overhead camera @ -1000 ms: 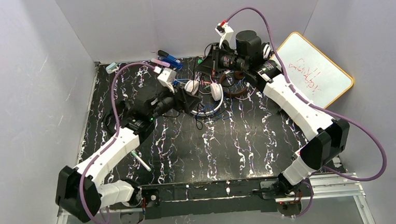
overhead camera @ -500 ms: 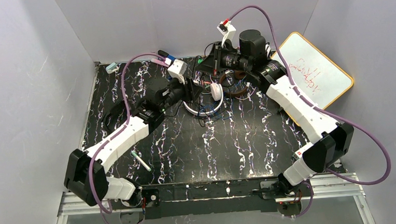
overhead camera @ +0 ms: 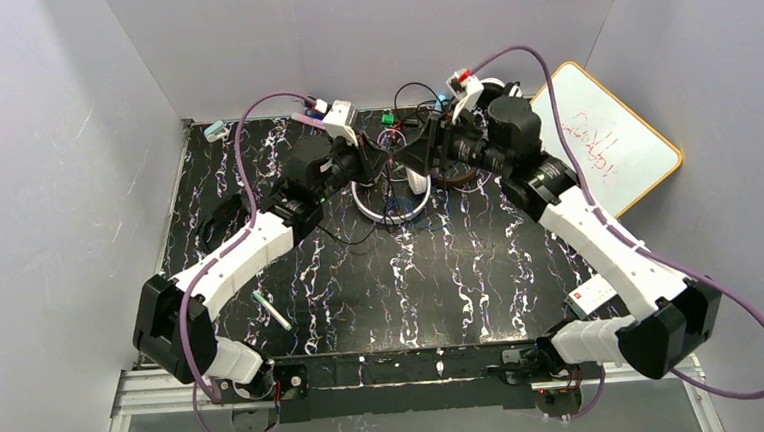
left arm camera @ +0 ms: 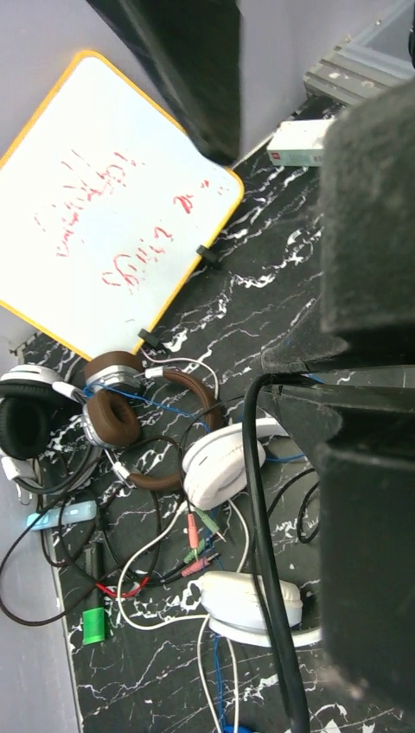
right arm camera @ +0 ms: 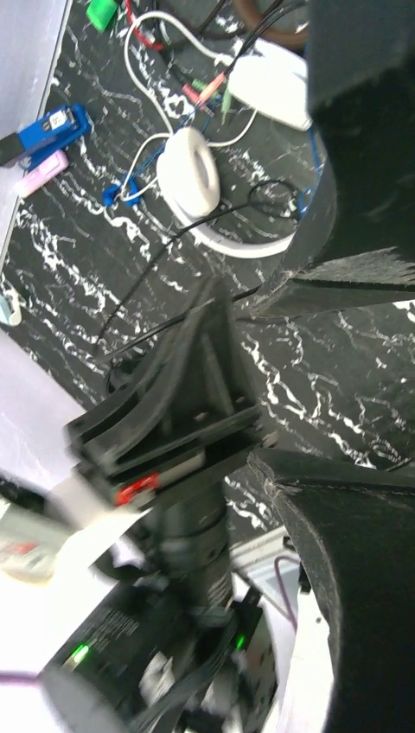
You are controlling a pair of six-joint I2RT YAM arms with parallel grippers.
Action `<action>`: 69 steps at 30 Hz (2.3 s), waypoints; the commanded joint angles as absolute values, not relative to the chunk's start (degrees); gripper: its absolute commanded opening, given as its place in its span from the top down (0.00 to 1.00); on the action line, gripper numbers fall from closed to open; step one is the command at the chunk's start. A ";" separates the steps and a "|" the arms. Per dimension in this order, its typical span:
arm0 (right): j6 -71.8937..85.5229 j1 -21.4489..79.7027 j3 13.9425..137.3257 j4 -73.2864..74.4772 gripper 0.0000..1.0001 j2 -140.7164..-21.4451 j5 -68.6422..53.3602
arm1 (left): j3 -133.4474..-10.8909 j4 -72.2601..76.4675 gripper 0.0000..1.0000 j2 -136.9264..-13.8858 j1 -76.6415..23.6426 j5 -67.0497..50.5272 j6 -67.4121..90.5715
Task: Wrap the headphones
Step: Untie the headphones cable at the center of the board.
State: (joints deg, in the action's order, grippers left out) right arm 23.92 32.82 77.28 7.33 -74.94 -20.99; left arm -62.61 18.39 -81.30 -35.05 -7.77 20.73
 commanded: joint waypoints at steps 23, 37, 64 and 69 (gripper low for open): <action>18.10 33.93 63.34 -26.26 0.56 -79.21 -32.80 | -72.48 10.16 1.00 -72.92 -35.24 -8.00 27.52; 17.35 35.36 51.17 -34.76 0.61 -85.55 -31.06 | -98.66 -4.45 1.00 -78.05 -35.20 -3.16 20.33; 9.21 34.89 37.86 -32.20 0.37 -77.92 -19.50 | -118.51 -5.99 1.00 -77.65 -35.16 22.47 -1.15; 5.09 34.85 45.45 -25.32 0.35 -81.58 -24.11 | -119.71 -5.50 1.00 -77.46 -35.16 24.87 -3.21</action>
State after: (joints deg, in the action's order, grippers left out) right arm 9.72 34.94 38.37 -28.03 -80.12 -20.82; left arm -118.17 -8.78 -79.15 -35.05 22.15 -0.62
